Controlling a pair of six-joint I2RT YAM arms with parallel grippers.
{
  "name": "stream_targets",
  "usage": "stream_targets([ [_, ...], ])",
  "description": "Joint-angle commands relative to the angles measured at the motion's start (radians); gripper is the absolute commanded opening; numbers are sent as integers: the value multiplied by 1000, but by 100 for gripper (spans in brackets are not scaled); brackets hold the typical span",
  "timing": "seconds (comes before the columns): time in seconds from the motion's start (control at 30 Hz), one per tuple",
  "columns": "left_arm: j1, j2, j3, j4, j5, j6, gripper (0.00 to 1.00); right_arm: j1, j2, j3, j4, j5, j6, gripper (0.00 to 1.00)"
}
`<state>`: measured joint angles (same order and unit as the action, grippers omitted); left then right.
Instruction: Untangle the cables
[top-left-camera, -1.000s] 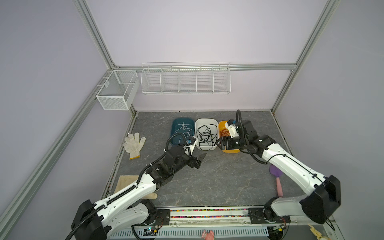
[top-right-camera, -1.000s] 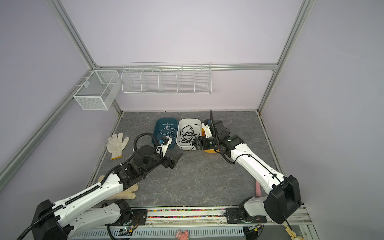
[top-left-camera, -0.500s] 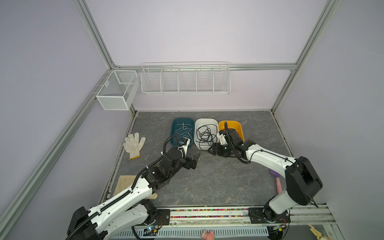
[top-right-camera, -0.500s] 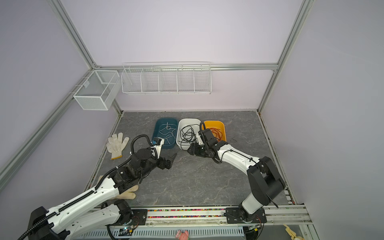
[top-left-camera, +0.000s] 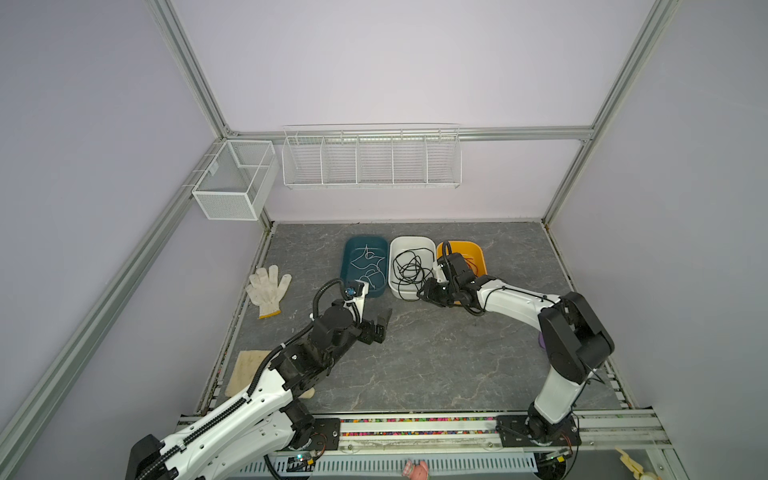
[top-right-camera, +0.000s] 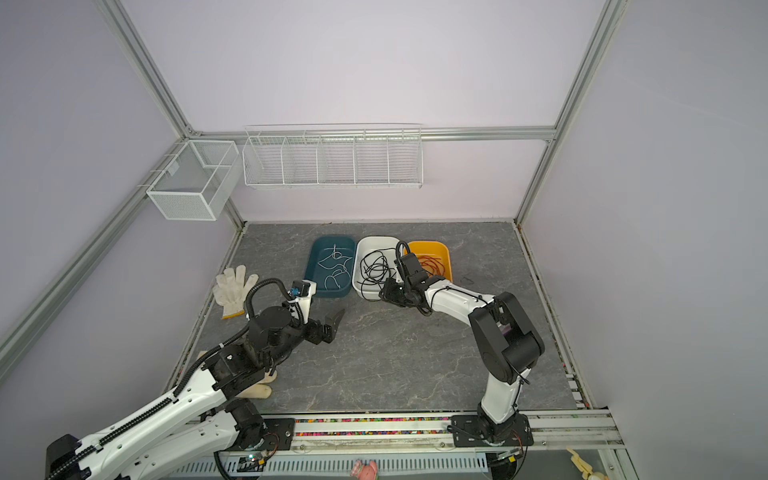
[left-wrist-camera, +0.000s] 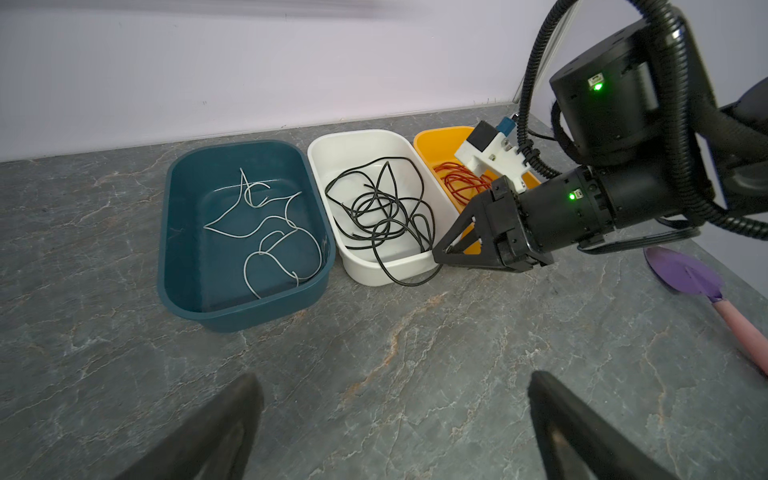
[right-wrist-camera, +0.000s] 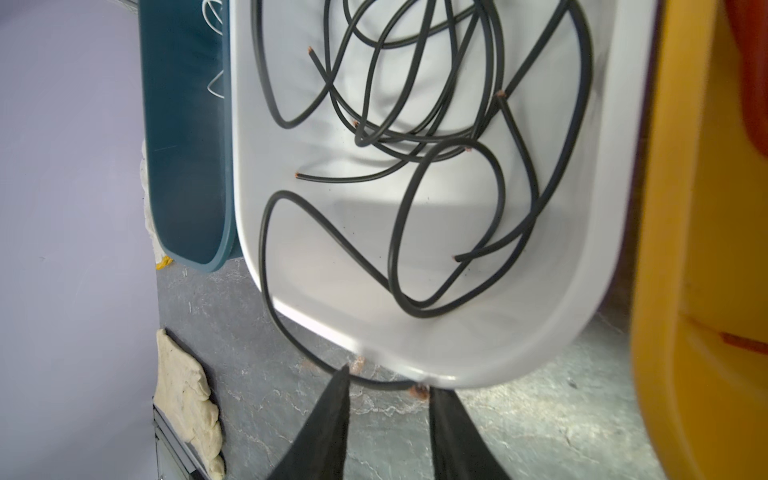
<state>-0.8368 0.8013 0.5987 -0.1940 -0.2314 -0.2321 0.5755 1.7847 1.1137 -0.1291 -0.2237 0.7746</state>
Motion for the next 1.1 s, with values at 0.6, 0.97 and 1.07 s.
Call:
stream_targets([
  [0.6,5,8,0,2,-2,11,99,-13,-20,28,-3,21,-14,9],
  [0.97,5,15,1,2,4,13,99,-12,-69,50,-48,29,-28,7],
  [1.07,5,17,1,2,4,13,99,-13,-83,65,-67,38,-37,7],
])
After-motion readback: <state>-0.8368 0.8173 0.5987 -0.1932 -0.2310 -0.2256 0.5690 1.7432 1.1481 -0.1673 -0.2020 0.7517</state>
